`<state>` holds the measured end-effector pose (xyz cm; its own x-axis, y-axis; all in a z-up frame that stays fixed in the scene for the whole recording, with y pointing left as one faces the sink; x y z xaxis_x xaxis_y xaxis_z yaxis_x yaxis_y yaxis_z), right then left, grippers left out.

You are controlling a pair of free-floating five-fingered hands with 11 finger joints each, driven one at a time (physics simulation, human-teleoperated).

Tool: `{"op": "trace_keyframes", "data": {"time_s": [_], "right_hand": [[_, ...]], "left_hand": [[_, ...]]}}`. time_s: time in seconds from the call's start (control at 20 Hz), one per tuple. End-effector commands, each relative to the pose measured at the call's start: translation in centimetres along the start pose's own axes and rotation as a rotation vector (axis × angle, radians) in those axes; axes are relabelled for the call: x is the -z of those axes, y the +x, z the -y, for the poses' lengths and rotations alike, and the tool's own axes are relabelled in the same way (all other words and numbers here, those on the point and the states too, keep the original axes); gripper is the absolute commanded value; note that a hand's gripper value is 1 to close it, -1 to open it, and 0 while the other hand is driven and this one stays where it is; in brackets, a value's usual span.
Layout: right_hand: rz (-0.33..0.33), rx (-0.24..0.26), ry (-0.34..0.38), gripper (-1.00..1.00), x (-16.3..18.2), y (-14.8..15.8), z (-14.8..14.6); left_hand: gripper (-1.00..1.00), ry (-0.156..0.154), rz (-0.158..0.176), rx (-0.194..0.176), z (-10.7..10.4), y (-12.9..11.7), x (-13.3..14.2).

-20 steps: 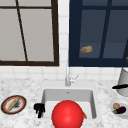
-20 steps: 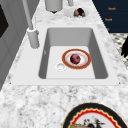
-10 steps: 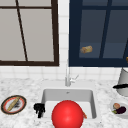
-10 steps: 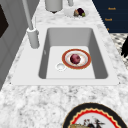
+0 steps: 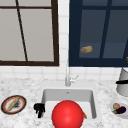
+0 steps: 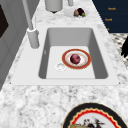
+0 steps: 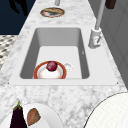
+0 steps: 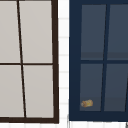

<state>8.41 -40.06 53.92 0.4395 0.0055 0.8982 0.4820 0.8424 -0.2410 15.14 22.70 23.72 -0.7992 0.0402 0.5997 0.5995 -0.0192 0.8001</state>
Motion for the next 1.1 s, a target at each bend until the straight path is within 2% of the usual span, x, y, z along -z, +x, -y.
{"op": "trace_keyframes", "data": {"time_s": [0.0,0.4,0.6,0.8,1.05], "right_hand": [[0.024,0.087,-0.089,-1.0,-1.2,2.0,0.3],[-0.007,0.168,-0.199,-1.0,-4.3,6.0,1.4],[-0.039,0.154,-0.206,-1.0,-4.7,9.2,1.9],[-0.058,0.185,-0.221,-1.0,-5.5,11.6,2.2],[-0.038,0.237,-0.252,-1.0,-5.8,13.5,1.1]], "left_hand": [[0.0,0.0,0.0,0.0,0.0,0.0,0.0],[0.0,0.0,0.0,0.0,0.0,0.0,0.0],[0.0,0.0,0.0,0.0,0.0,0.0,0.0],[0.0,0.0,0.0,0.0,0.0,0.0,0.0],[0.0,0.0,0.0,0.0,0.0,0.0,0.0]]}}
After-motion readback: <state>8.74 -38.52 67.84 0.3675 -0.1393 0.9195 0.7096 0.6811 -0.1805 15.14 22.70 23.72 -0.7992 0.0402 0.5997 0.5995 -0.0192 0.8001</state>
